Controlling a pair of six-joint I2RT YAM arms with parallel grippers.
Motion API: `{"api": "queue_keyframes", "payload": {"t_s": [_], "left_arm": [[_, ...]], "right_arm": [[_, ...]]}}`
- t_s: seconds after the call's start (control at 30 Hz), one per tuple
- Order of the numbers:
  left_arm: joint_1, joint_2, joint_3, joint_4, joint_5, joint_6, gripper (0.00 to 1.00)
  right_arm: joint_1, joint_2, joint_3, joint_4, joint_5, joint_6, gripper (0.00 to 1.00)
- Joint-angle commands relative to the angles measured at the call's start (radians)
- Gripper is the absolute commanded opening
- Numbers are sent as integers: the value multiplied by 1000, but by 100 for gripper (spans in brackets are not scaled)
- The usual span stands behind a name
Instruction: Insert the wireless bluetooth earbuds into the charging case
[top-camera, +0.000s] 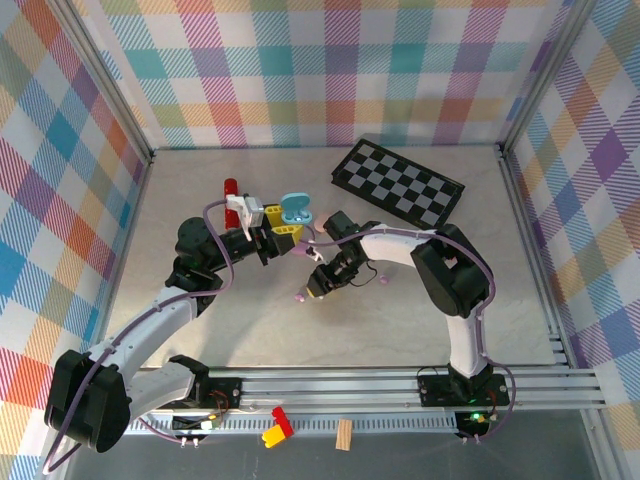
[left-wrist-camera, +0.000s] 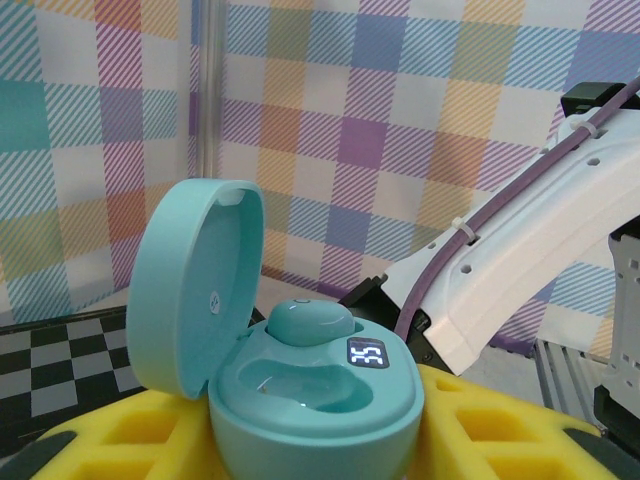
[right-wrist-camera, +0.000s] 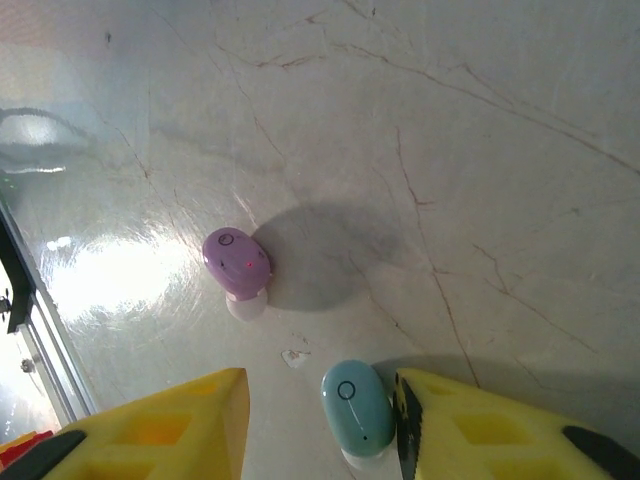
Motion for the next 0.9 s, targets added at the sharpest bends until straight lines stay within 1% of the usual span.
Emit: {"api": "queue_keyframes", "payload": {"t_s": [0.0,0.1,0.3,0.4,0.5,0.73,0.87], "left_arm": [[10,-10,2,9,3,16,42],[10,-5,4,10,6,16,42],[10,-6,4,4,6,19,42],[10,-6,3,-1,2,28,42],[10,-4,-2,4,-10,38,43],[10,18,-17,67,-39,21,42],[10,27,-24,81,-84,27,42]], "right_arm": [[13,-3,-13,-35,23,-10,39],[15,8,-8,-41,47,-7,36],[17,17,-8,-34,84,22,27],[18,5,-8,-27,100,38,25],[18,-24,-18,-10,128,61,21],[18,-124,-56,57,206,153,20],[16,-213,-72,59,297,216,19]]}}
